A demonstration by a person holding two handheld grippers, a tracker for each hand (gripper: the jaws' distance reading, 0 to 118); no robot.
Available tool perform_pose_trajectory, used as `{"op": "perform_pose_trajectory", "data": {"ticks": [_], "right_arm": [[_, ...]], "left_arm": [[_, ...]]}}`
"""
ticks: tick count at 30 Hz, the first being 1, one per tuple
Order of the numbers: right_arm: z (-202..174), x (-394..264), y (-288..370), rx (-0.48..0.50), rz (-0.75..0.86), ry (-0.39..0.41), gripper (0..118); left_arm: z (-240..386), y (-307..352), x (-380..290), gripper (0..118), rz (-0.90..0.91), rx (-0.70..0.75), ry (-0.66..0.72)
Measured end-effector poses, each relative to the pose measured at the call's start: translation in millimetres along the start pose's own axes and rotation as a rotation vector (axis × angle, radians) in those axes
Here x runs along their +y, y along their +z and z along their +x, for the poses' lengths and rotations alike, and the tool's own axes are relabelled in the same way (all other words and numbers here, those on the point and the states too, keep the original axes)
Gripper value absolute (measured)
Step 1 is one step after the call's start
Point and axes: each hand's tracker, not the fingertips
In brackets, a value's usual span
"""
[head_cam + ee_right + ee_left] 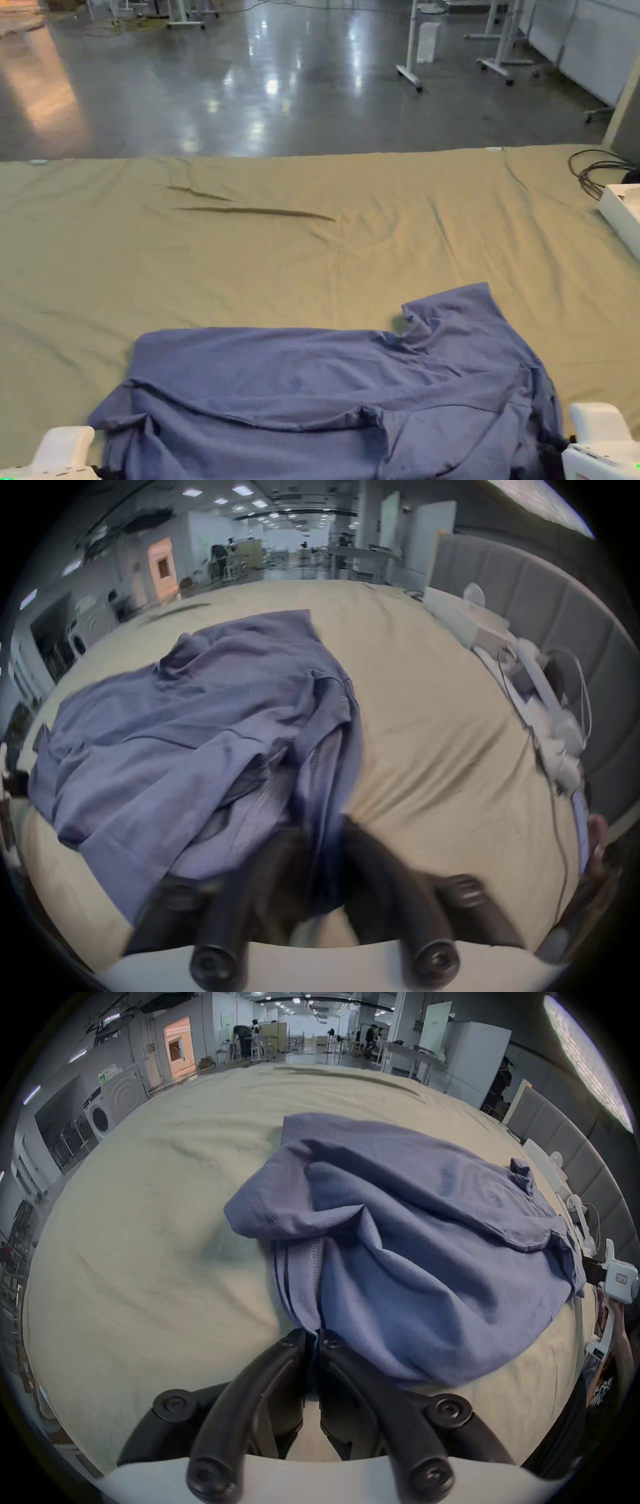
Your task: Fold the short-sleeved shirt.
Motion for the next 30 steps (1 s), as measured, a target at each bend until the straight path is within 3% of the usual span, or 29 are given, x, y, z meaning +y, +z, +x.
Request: {"op": "perform_pose_trajectory", "data": {"ticks": [4, 9, 15, 20, 21, 22, 23, 27, 30], "right_arm": [[8, 1, 43, 0.020, 0.076, -0.055, 3], [-5, -15, 116, 0.008, 0.114, -0.083, 3], [-2, -74, 162, -0.001, 0.053, -0.120, 3], [-7, -107, 153, 0.020, -0.013, -0.148, 4], [15, -120, 133, 0.016, -0.007, -0.149, 12], [16, -123, 131, 0.016, 0.025, -0.148, 24], [18, -124, 133, 0.015, 0.045, -0.155, 30], [11, -120, 181, 0.091, 0.210, -0.199, 61], [6, -114, 227, 0.111, 0.376, -0.158, 66]], "left_arm": [[-10, 49, -15, 5, 0.134, -0.046, 0.085], [-31, 95, -45, 5, 0.166, -0.126, 0.219], [-43, 127, -108, 5, 0.088, -0.143, 0.229], [-41, 105, -137, 7, 0.035, -0.183, 0.178], [-42, 100, -138, 20, 0.044, -0.186, 0.189], [-44, 97, -138, 47, 0.043, -0.183, 0.201], [-47, 97, -139, 58, 0.034, -0.190, 0.220], [-37, 143, -140, 59, 0.269, -0.263, 0.272], [-1, 204, -130, 59, 0.491, -0.129, 0.077]]}}
